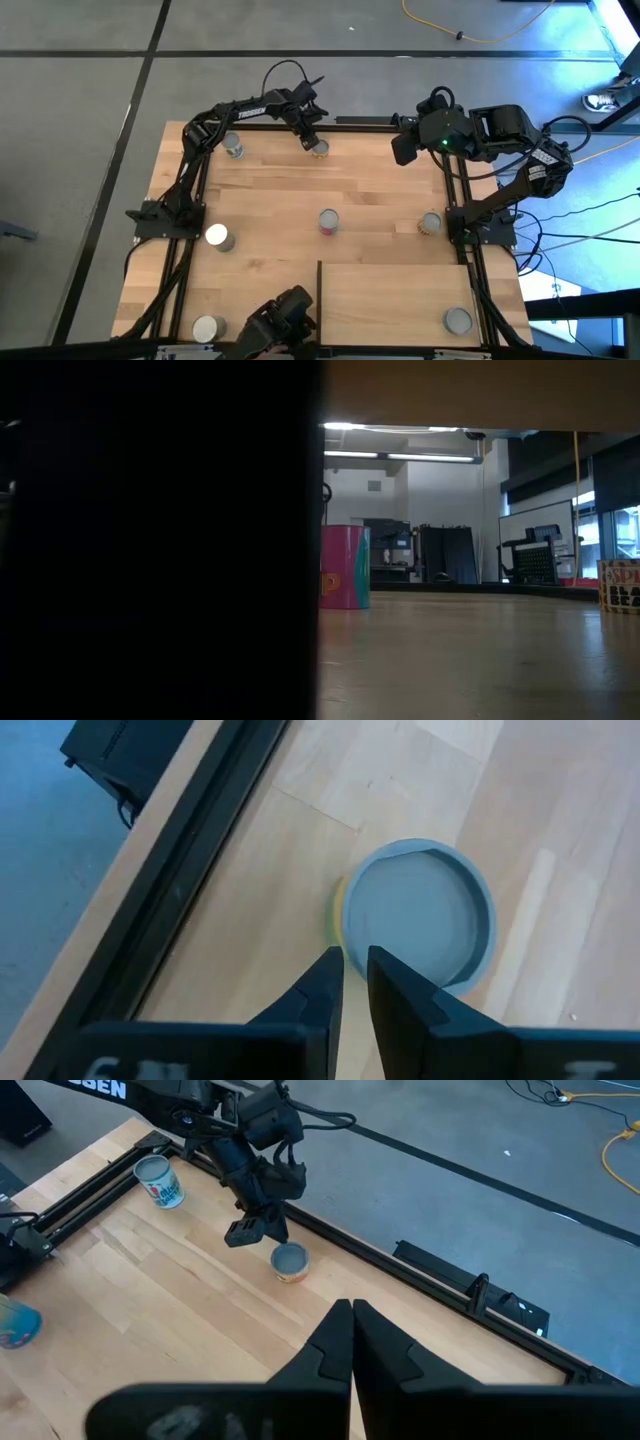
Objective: Pick and place cans onto a shelf
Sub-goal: Put the canned mushroom on the shelf
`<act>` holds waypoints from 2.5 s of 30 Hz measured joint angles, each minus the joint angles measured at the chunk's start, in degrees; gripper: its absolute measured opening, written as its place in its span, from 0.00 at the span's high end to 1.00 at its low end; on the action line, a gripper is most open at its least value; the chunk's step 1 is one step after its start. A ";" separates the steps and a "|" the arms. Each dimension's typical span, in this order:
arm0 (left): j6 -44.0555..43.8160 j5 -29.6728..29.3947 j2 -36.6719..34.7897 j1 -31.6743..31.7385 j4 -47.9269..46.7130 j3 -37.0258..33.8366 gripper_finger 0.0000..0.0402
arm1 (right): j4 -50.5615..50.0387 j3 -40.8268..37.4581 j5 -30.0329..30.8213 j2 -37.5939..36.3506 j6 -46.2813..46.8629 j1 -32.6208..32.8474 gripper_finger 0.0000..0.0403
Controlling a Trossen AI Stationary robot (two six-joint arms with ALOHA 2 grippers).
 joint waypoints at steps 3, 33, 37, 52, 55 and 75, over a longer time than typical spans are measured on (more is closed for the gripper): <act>-0.42 0.63 0.00 0.02 -0.02 0.00 0.89 | 0.00 0.01 0.00 0.00 0.01 0.00 0.99; 6.04 7.46 -13.22 1.08 -18.10 0.11 0.91 | -0.02 -0.01 -0.66 0.02 -0.78 0.00 0.99; 9.27 7.34 -17.46 0.69 -21.23 0.11 0.96 | -0.02 0.01 -0.68 0.02 -1.45 -0.02 0.99; 13.44 25.08 -34.03 0.93 -23.61 0.09 1.00 | 10.56 0.04 -12.79 7.62 -13.88 -3.63 0.99; 16.30 22.81 -37.26 0.90 -27.17 0.09 1.00 | 18.64 0.04 -18.56 10.95 -18.53 -6.54 0.99; 21.01 29.05 -51.89 11.10 -37.82 -9.47 1.00 | 29.59 0.01 -42.69 32.48 -27.31 -18.37 0.99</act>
